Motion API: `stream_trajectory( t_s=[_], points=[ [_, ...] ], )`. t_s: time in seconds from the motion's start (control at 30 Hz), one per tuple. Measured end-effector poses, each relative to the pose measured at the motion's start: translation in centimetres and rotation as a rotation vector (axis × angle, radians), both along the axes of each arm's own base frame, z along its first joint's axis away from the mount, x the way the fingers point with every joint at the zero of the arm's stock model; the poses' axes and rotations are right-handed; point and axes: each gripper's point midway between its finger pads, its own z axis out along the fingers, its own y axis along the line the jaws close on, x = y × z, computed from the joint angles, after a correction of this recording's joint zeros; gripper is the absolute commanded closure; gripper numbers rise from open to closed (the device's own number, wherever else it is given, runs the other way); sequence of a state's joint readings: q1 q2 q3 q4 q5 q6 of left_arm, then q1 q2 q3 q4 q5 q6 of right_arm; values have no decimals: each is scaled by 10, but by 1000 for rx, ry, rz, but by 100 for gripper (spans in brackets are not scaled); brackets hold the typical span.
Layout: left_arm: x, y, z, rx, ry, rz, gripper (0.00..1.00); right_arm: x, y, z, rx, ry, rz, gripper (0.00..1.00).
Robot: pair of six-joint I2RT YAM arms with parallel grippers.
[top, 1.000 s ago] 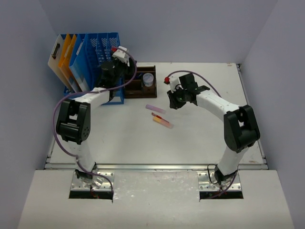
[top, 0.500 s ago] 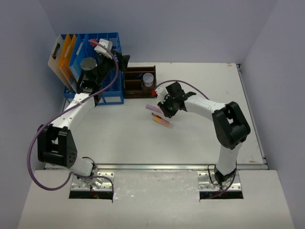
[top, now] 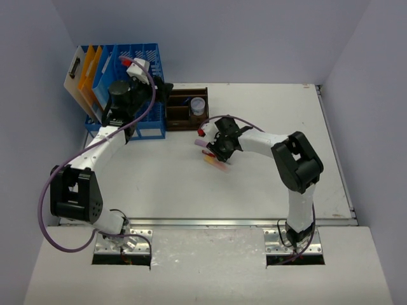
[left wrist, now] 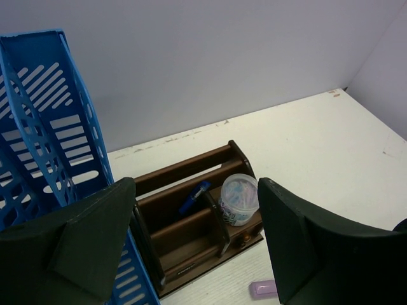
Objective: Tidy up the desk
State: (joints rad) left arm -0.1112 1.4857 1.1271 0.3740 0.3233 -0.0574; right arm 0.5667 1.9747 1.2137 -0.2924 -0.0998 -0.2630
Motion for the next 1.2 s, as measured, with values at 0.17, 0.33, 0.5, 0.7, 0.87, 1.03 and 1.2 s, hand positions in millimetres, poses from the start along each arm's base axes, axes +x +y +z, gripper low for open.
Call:
stream_trajectory(
  t_s=[0.17, 0.33, 0.5, 0.7, 0.87, 1.03, 1.2],
  points=[
    [0, 0, 0, -1, 0, -2, 24, 1, 3, 0, 4, -5, 16, 72],
    [0, 2, 0, -1, 2, -3, 24, -8, 11, -1, 15, 15, 71, 97],
    [-1, 4, -3, -2, 14, -3, 23, -21, 10, 0, 24, 36, 96, 99],
    [-18, 5, -1, -34, 39, -35, 18, -34, 5, 33, 63, 37, 64, 99],
    [-52, -7, -1, -99, 86, -148, 17, -11, 20, 98, 189, -56, 0, 99],
    [-88, -30, -9, -209, 182, -279, 16, 15, 36, 160, 402, -117, -100, 99],
    [-106, -51, -18, -321, 302, -358, 16, 16, 49, 190, 579, -49, -190, 99]
  ],
)
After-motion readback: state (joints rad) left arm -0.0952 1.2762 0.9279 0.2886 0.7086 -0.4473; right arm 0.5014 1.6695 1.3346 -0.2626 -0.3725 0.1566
